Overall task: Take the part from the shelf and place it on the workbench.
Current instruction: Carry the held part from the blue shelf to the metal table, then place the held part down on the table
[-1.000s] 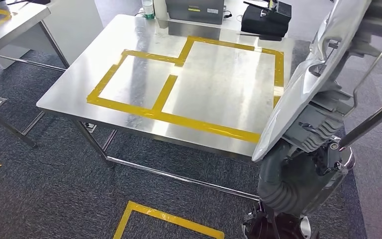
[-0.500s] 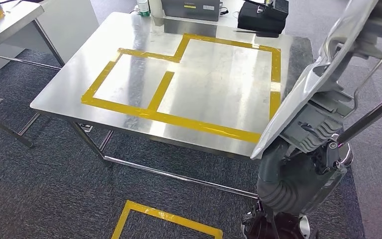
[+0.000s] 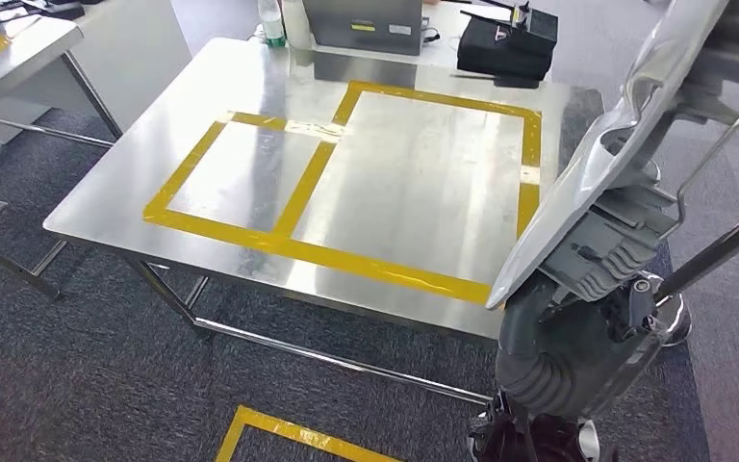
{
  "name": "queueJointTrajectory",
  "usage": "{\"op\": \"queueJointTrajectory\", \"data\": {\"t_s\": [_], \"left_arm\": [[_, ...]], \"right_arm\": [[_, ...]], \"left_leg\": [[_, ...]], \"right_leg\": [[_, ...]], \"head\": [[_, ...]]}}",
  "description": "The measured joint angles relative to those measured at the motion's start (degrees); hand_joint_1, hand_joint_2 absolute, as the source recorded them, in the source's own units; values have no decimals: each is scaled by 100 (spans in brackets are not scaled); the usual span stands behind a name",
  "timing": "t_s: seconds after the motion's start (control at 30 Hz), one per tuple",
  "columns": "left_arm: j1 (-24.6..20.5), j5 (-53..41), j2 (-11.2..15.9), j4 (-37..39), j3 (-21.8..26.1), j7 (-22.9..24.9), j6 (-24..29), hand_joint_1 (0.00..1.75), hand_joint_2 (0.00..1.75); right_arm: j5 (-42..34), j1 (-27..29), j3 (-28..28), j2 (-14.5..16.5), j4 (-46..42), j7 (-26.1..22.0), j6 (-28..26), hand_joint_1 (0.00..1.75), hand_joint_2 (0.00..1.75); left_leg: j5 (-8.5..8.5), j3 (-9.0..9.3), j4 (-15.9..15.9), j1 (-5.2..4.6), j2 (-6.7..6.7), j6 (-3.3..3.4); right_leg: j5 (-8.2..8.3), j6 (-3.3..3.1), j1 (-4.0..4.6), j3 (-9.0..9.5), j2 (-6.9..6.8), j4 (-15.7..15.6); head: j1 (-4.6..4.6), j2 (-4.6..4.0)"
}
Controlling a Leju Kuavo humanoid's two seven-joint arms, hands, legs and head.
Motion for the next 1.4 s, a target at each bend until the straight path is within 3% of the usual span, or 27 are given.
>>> {"op": "queueJointTrajectory", "data": {"t_s": [0.03,0.1,0.17,0.27,0.3,0.33,0.4,0.43,0.5,0.53,0.63,0.7,0.77,0.8,0.83,0.87,0.93,1.0,1.2,1.4], "left_arm": [[-6,-9,-1,1,0,28,8,0,175],[-29,-23,-4,1,-2,47,24,0,175],[-56,-52,-13,1,-9,52,92,0,175],[-57,-78,-26,1,-14,53,169,0,175],[-55,-80,-27,1,-14,54,179,0,175],[-55,-81,-27,1,-14,52,182,0,175],[-56,-80,-26,1,-14,41,177,0,175],[-60,-80,-23,1,-14,35,179,0,175],[-68,-75,-21,1,-15,20,187,0,175],[-66,-72,-20,1,-15,13,191,0,175],[-54,-63,-23,1,-14,-4,203,0,175],[-60,-62,-27,1,-14,-9,208,0,175],[-62,-62,-32,1,-14,-10,209,0,175],[-61,-61,-35,1,-14,-13,212,0,175],[-60,-60,-37,1,-14,-17,217,0,175],[-59,-58,-38,1,-14,-22,221,0,175],[-59,-54,-47,2,-14,-35,226,0,175],[-61,-53,-53,3,-14,-49,226,0,175],[-65,-55,-60,3,-14,-131,202,0,175],[-61,-62,-52,3,-14,-171,197,0,175]], "right_arm": [[8,7,-5,6,-2,1,1,175,175],[32,13,-19,31,-12,2,4,175,175],[51,12,-23,54,-16,2,10,175,175],[59,11,-30,67,-17,3,22,175,175],[60,11,-32,68,-17,3,25,175,175],[60,12,-33,68,-17,3,28,175,175],[60,9,-36,74,-17,3,38,175,175],[60,8,-37,80,-17,2,45,175,175],[60,7,-39,95,-17,0,53,175,175],[60,7,-40,98,-17,-1,56,175,175],[57,6,-44,100,-19,-1,60,175,175],[56,2,-45,96,-19,-1,61,175,175],[49,5,-45,88,-17,-2,61,175,175],[42,8,-45,81,-14,-2,62,175,175],[33,7,-45,77,-10,-2,67,175,175],[24,2,-45,73,-4,-1,79,175,175],[16,-37,-45,70,17,2,134,175,175],[35,-119,-49,73,68,30,251,175,175],[158,-496,-105,156,574,203,757,175,175],[346,-840,-273,274,1203,262,915,175,175]], "left_leg": [[-2,-21,20,4,3,-27],[57,-116,179,22,23,-64],[33,-436,691,30,50,-101],[-327,-1122,1592,29,70,-140],[-329,-1258,1664,28,69,-141],[-203,-1295,1553,25,69,-129],[324,-1094,848,10,71,-79],[469,-967,501,-12,76,-47],[523,-821,150,-58,77,1],[476,-805,143,-78,72,17],[576,-699,66,-65,67,99],[577,-632,14,-52,75,164],[544,-609,12,-82,72,218],[528,-595,13,-102,65,236],[509,-575,14,-124,53,251],[490,-545,14,-143,38,258],[442,-481,15,-174,14,257],[403,-465,25,-194,12,225],[375,-432,-4,-200,30,229],[387,-422,-32,-199,30,195]], "right_leg": [[-32,-81,19,-10,12,4],[-71,-180,14,54,17,-4],[-129,-254,6,168,0,-51],[-216,-302,17,287,-10,-83],[-247,-307,22,323,-3,-84],[-279,-306,25,367,3,-85],[-342,-290,29,466,14,-91],[-368,-272,35,504,17,-95],[-408,-212,39,535,21,-113],[-420,-171,40,546,23,-131],[-509,-73,38,573,12,-79],[-757,-64,63,359,-4,395],[-1048,-72,102,-54,-6,1139],[-1078,-87,122,-203,-6,1361],[-1005,-114,142,-265,-6,1398],[-818,-155,162,-193,-6,1176],[-386,-266,208,156,-14,372],[-207,-333,253,384,-24,-137],[-200,-326,277,431,-4,-229],[-210,-340,279,431,-1,-227]], "head": [[-9,0],[-18,0],[-19,0],[-19,0],[-19,0],[-19,-1],[-18,-1],[-16,-1],[-14,-1],[-13,-1],[-5,0],[5,0],[4,0],[1,0],[2,-1],[1,-1],[-3,-1],[-17,-1],[-30,-1],[-30,1]]}}
